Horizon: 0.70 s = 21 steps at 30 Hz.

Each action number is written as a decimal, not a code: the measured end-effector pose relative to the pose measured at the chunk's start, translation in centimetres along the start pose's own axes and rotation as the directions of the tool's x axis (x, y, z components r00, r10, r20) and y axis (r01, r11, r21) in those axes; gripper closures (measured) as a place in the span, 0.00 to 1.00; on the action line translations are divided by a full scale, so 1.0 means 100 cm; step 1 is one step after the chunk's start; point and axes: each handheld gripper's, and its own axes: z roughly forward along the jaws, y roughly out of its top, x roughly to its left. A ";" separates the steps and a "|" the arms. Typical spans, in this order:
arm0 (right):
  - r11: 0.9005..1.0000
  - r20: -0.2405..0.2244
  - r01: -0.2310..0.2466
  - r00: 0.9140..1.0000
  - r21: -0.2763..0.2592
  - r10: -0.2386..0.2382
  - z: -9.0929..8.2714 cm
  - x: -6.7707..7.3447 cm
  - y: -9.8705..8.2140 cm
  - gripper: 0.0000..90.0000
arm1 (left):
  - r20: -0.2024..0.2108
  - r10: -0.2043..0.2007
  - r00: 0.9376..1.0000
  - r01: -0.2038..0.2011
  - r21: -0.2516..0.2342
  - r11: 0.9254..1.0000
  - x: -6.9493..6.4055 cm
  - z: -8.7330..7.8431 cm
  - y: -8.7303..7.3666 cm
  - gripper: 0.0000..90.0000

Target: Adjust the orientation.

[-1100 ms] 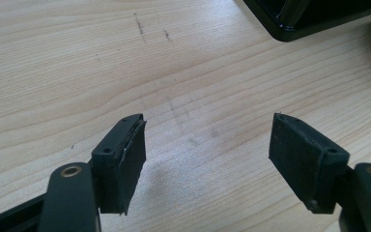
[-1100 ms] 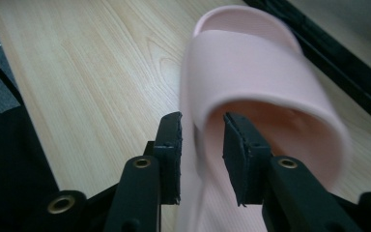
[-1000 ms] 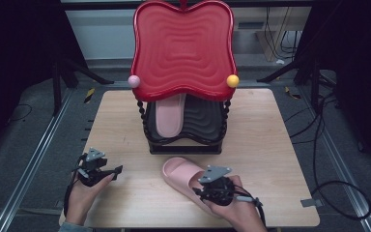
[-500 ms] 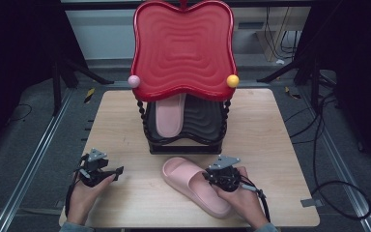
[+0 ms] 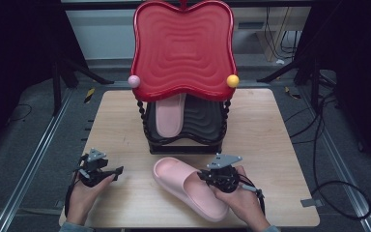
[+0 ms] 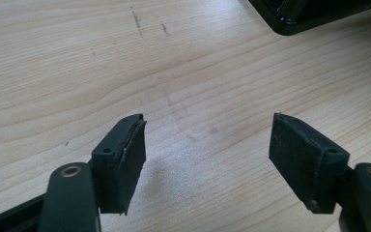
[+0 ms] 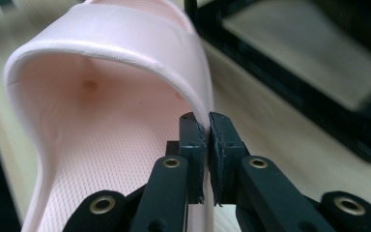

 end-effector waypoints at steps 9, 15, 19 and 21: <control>0.993 -0.001 -0.069 0.998 -0.097 0.070 -0.017 -0.006 0.024 0.95 | -0.003 -0.012 1.000 0.012 -0.007 1.000 0.003 -0.002 -0.001 0.32; 0.982 0.009 -0.110 0.994 -0.153 0.113 -0.024 -0.012 0.028 0.95 | -0.001 -0.010 1.000 0.010 -0.002 1.000 0.003 -0.001 -0.001 0.32; 0.979 0.014 -0.121 0.992 -0.166 0.125 -0.028 -0.016 0.031 0.95 | -0.001 -0.010 1.000 0.010 -0.005 1.000 0.003 -0.001 -0.001 0.32; 0.974 0.016 -0.130 0.991 -0.185 0.135 -0.034 -0.017 0.035 0.95 | -0.002 -0.011 1.000 0.011 -0.003 1.000 0.003 -0.002 -0.001 0.32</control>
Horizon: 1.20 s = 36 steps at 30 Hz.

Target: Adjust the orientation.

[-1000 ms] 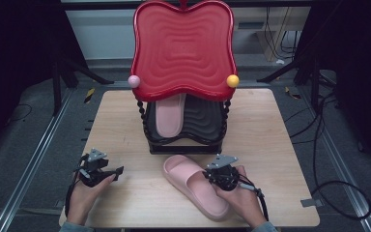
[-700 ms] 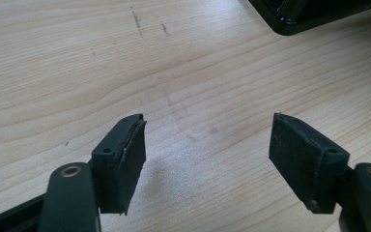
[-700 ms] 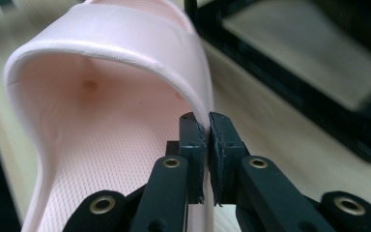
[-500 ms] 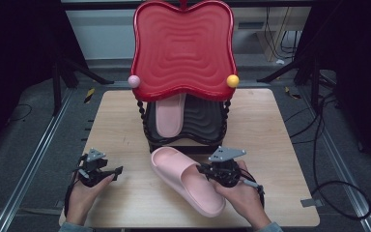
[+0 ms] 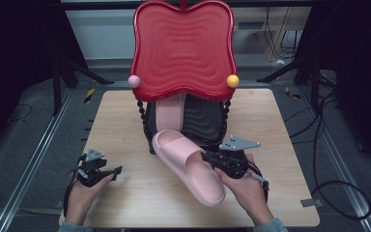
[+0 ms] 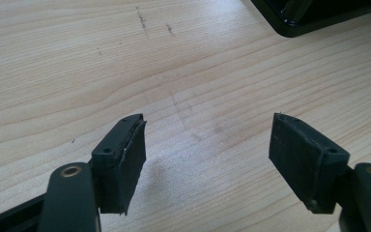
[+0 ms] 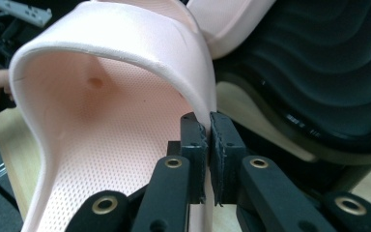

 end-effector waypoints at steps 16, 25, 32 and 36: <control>0.999 0.048 0.015 0.999 -0.048 -0.013 -0.017 0.001 0.021 0.95 | 0.007 -0.002 1.000 0.002 -0.004 1.000 -0.001 0.000 0.000 0.32; 0.997 0.121 -0.014 0.992 -0.075 0.023 -0.017 -0.007 0.026 0.95 | 0.007 -0.002 1.000 0.002 -0.001 1.000 0.000 0.000 0.000 0.32; 0.990 0.194 -0.066 0.977 -0.128 0.090 -0.009 -0.013 0.022 0.95 | 0.006 -0.005 1.000 0.005 -0.006 1.000 0.001 -0.001 0.000 0.32; 0.985 0.213 -0.081 0.970 -0.154 0.113 -0.007 -0.014 0.021 0.95 | 0.005 -0.008 1.000 0.008 -0.005 1.000 0.001 -0.001 -0.001 0.32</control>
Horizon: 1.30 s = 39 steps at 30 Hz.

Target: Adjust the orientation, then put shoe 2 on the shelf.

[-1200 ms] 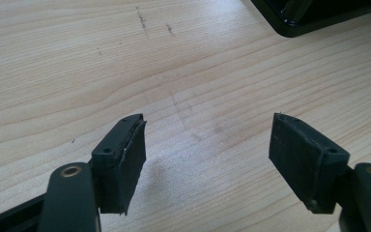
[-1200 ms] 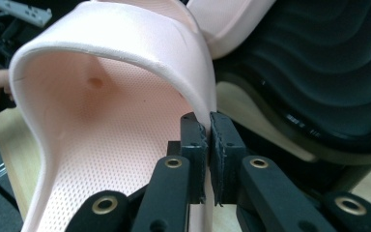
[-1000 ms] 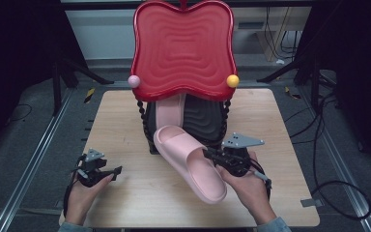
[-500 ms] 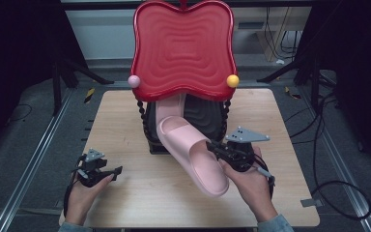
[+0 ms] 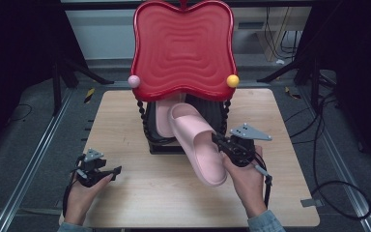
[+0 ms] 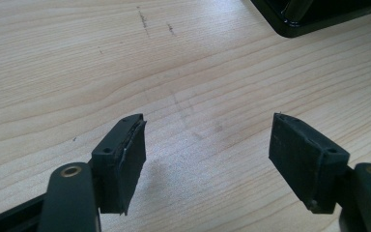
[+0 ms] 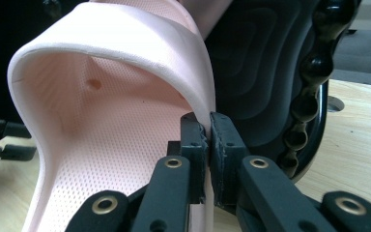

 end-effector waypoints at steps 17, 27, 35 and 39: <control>0.982 0.117 -0.113 0.984 -0.153 0.131 0.010 0.008 -0.001 0.95 | -0.001 0.002 1.000 -0.002 0.000 1.000 0.001 -0.002 0.000 0.32; 0.958 0.166 -0.164 0.965 -0.234 0.205 0.024 0.017 -0.003 0.95 | 0.000 0.000 1.000 0.000 -0.001 1.000 0.001 -0.001 0.000 0.32; 0.946 0.239 -0.181 0.939 -0.270 0.247 0.036 0.018 -0.004 0.95 | 0.009 -0.002 1.000 0.002 0.005 1.000 0.000 0.002 -0.001 0.32; 0.939 0.267 -0.189 0.926 -0.287 0.268 0.041 0.019 -0.004 0.95 | 0.013 -0.001 1.000 0.001 0.007 1.000 -0.001 0.003 -0.001 0.32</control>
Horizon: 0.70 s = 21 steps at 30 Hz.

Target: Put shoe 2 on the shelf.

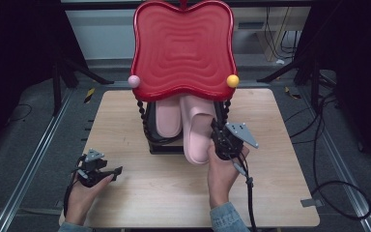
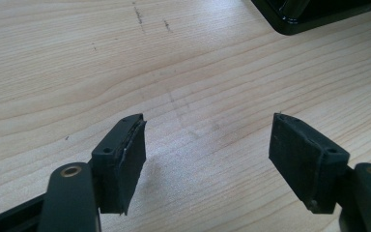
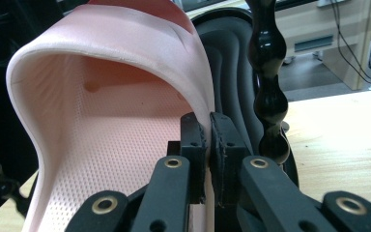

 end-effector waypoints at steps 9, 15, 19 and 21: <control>1.000 0.058 0.008 0.998 -0.008 -0.008 0.008 0.007 -0.006 0.95 | 0.008 -0.004 1.000 0.004 -0.005 1.000 -0.001 0.000 0.000 0.32; 1.000 0.085 0.013 0.996 0.005 -0.013 0.011 0.004 -0.008 0.94 | 0.008 -0.003 1.000 0.003 -0.004 1.000 -0.001 0.000 0.001 0.32; 0.999 0.109 0.029 0.994 0.015 -0.030 0.014 0.003 -0.009 0.94 | 0.012 0.002 1.000 -0.002 -0.002 1.000 -0.002 0.001 0.001 0.32; 0.999 0.135 0.037 0.990 0.026 -0.040 0.017 0.002 -0.009 0.94 | 0.011 0.005 1.000 -0.005 0.000 1.000 -0.004 0.001 0.001 0.32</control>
